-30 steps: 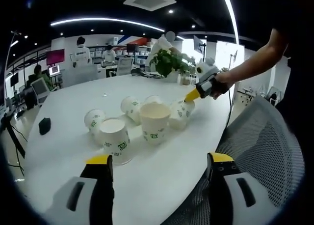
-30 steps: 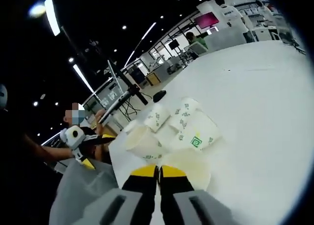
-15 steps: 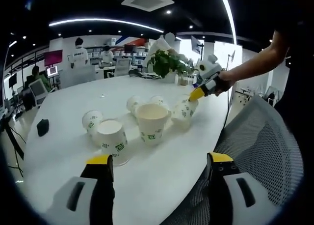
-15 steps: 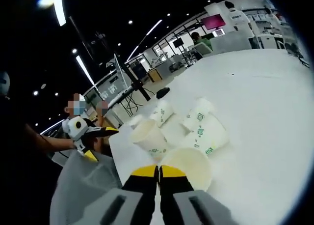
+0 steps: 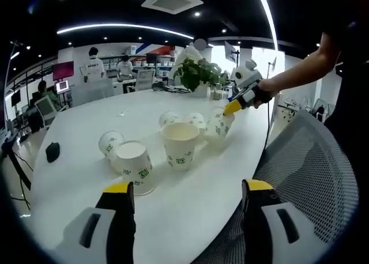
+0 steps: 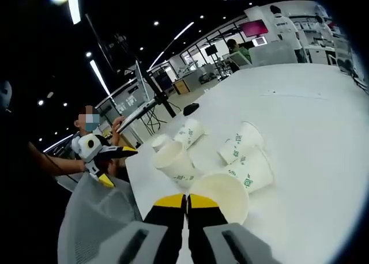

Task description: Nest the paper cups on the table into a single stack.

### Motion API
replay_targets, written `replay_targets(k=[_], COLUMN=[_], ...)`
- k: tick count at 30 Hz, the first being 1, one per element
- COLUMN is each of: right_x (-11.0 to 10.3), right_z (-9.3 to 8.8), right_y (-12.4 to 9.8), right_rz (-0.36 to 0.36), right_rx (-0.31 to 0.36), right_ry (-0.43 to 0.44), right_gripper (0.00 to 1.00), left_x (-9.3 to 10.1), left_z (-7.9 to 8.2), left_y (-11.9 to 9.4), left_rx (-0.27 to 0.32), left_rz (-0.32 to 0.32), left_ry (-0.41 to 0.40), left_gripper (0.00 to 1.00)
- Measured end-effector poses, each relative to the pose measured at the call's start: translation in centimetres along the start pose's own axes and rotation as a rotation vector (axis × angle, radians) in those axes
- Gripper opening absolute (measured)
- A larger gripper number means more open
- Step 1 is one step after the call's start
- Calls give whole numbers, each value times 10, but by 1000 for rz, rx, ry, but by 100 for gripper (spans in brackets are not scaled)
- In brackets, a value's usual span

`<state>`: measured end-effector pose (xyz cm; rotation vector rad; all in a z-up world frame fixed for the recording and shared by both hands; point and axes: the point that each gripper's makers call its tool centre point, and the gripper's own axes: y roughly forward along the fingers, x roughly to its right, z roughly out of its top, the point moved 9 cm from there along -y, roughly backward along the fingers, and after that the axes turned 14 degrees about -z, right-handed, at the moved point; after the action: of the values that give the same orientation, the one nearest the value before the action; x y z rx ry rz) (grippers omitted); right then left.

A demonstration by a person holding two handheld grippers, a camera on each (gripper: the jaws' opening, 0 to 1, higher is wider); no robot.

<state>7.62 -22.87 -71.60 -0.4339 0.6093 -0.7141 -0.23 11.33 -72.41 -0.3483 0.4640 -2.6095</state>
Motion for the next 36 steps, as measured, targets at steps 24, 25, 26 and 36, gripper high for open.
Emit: replay_targets(k=[24,25,26,36], right_x=[-2,-2,-2,-10], right_z=[-4,-5,-5,-1], right_y=[-7,-8,-8,-11], right_rz=[9,10,10,19], right_rx=[-9,-11,-11,2], right_ry=[13,15,15,11], right_gripper=[0,0,0,0], left_x=[-2,-2,-2,-2], left_z=[-5,-5,-5,-4], left_y=[1,1,2,1], left_rx=[-29,-28,-29,-28], left_rz=[-4,-5,-6,-2], left_ry=[12,13,13,17], left_gripper=[72,72,72,72])
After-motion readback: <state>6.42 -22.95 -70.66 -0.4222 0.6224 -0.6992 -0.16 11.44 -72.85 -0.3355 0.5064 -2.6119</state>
